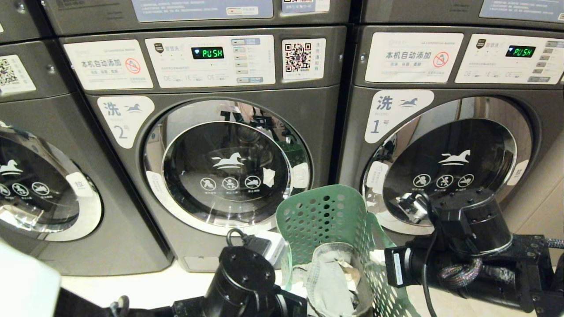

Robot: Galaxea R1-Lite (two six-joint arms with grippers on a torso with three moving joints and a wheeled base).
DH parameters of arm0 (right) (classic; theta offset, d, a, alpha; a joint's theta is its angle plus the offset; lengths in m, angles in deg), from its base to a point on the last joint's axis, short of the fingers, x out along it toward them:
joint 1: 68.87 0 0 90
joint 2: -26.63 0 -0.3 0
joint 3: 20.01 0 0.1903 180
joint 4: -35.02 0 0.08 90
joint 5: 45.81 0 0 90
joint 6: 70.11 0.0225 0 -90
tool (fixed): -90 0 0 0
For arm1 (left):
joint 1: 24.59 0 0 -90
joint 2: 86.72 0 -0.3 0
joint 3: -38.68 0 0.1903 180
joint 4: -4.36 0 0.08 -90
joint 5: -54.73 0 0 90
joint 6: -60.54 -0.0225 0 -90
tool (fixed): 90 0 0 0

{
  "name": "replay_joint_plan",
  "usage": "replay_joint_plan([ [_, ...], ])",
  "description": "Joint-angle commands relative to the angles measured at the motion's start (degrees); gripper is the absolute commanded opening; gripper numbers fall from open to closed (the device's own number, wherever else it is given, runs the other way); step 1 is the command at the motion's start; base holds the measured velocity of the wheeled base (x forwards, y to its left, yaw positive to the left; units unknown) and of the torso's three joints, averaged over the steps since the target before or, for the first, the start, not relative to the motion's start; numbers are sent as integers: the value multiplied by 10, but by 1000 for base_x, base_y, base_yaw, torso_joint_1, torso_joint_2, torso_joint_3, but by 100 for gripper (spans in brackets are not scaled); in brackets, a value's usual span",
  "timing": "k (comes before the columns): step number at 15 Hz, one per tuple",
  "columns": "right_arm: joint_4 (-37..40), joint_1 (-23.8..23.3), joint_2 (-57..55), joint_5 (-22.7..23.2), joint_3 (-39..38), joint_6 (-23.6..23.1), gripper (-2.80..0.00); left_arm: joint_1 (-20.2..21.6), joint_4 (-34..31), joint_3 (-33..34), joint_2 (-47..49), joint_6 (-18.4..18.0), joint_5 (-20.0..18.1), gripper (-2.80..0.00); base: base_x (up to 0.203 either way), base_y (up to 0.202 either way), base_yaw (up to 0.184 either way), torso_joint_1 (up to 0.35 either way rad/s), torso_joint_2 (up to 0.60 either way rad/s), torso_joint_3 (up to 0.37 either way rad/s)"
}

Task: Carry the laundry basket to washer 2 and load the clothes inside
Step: Pick up the clothes basket and put it beside the washing machine

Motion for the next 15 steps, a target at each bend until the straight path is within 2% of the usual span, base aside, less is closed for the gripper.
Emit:
replay_joint_plan([
  [1,-1,1,0,-8,0,1,-280,-10,2,-4,15,1,5,-280,0,0,0,0,0,0],
  [11,-1,-3,-6,-13,0,1,-280,-16,3,-6,39,6,5,-280,0,0,0,0,0,0],
  [15,-2,-8,-26,-14,0,5,-280,2,24,-10,64,7,2,-280,0,0,0,0,0,0],
])
